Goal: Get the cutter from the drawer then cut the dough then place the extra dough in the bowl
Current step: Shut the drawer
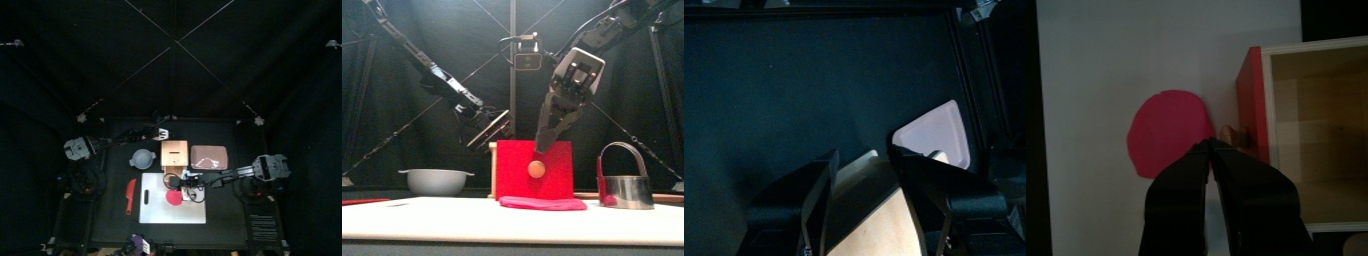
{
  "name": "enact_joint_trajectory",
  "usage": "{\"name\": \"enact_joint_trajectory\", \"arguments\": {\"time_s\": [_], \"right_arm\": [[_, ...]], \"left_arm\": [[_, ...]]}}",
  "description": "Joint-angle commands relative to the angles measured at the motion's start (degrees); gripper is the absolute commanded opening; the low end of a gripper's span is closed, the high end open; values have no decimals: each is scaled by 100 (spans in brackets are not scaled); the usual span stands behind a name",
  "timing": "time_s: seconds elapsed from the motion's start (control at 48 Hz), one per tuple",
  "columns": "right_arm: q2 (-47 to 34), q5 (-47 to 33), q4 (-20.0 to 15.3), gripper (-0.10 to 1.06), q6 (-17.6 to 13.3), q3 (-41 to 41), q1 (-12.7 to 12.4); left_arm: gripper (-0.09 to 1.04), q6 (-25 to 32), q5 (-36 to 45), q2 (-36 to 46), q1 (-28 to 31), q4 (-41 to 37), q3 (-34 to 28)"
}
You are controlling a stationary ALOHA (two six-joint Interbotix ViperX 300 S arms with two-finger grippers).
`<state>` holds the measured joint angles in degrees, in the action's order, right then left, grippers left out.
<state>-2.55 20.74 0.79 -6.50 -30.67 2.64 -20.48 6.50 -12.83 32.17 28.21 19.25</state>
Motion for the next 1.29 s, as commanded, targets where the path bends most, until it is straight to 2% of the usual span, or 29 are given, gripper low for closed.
{"name": "enact_joint_trajectory", "arguments": {"time_s": [0.021, 0.583, 1.292], "right_arm": [[88, 9, 9, 49, 0, 141, -53], [26, -18, 35, 49, 0, 211, -334], [-141, -35, 176, 49, 9, 448, -466]], "left_arm": [[83, 9, 18, 79, 26, -26, -141], [83, 0, 264, 70, 9, -18, -123], [83, -9, 580, 70, -9, 26, -229]]}}
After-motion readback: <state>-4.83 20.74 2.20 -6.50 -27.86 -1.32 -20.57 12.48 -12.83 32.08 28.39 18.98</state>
